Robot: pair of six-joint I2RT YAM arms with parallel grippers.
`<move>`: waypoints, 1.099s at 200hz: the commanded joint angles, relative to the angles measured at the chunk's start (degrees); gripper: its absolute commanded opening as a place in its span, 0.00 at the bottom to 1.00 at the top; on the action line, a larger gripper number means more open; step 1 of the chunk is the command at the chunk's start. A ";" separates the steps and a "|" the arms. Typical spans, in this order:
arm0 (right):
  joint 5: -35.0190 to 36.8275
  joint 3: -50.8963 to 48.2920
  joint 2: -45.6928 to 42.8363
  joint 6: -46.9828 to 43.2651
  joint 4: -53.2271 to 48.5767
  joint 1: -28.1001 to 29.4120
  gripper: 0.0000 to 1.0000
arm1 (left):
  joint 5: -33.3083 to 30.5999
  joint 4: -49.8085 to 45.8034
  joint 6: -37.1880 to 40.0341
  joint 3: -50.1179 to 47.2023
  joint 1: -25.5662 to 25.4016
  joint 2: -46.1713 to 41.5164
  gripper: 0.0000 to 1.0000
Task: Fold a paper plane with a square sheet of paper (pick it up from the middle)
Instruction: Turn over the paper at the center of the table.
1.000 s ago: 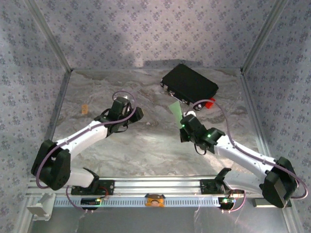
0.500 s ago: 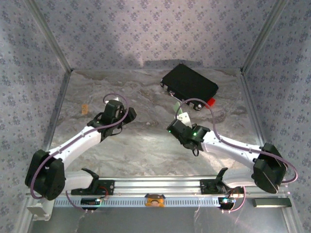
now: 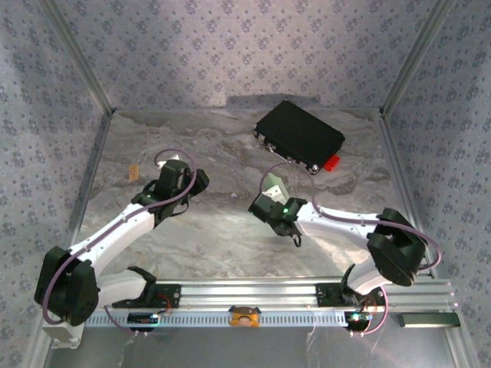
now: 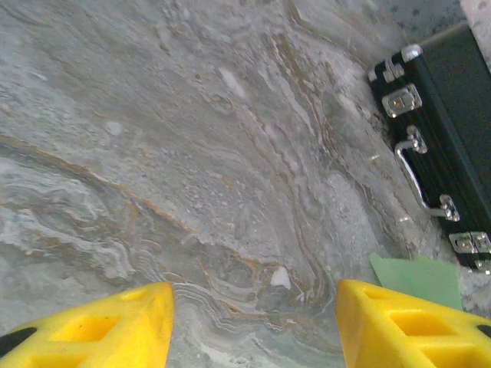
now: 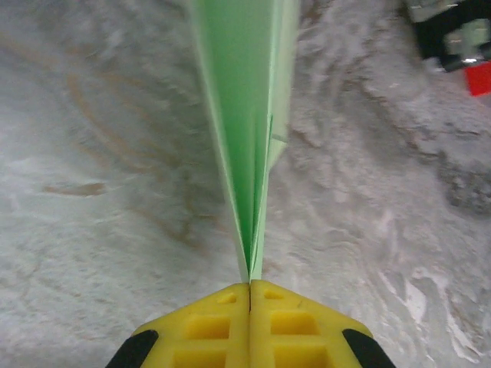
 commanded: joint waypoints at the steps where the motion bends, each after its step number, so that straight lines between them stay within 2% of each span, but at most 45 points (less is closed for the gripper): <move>1: -6.58 1.63 2.39 -3.25 0.81 0.80 0.02 | -2.15 -2.57 -2.59 -1.08 1.32 -1.73 0.57; 30: -9.71 2.55 5.03 -3.94 1.58 1.64 0.07 | -1.75 -3.24 -2.59 -0.98 1.55 -1.75 0.58; 66: -15.39 2.58 3.99 -3.45 3.13 1.35 0.21 | -0.14 -2.44 -2.85 -1.12 1.69 -0.56 0.58; 84: -19.61 1.19 1.29 -2.27 6.55 -0.81 0.30 | 1.70 -2.11 -2.78 -0.25 1.69 1.11 0.58; 108: -27.46 -2.85 -4.30 -0.65 12.17 -6.07 0.34 | 4.73 -1.43 -2.00 0.97 1.66 3.46 0.58; 131: -40.66 -8.93 -8.34 0.57 20.44 -14.95 0.31 | 8.99 1.08 -1.20 1.68 1.55 6.22 0.56; 156: -52.80 -12.61 -7.36 4.94 27.12 -24.12 0.20 | 12.38 2.17 -0.88 3.31 0.72 9.68 0.54; 185: -57.49 -12.73 -3.19 6.31 29.01 -26.77 0.16 | 13.77 2.23 -0.74 5.08 -0.66 12.95 0.54; 220: -57.31 -13.50 0.65 11.03 30.87 -27.09 0.15 | 16.27 3.63 -0.35 6.44 -1.67 15.92 0.54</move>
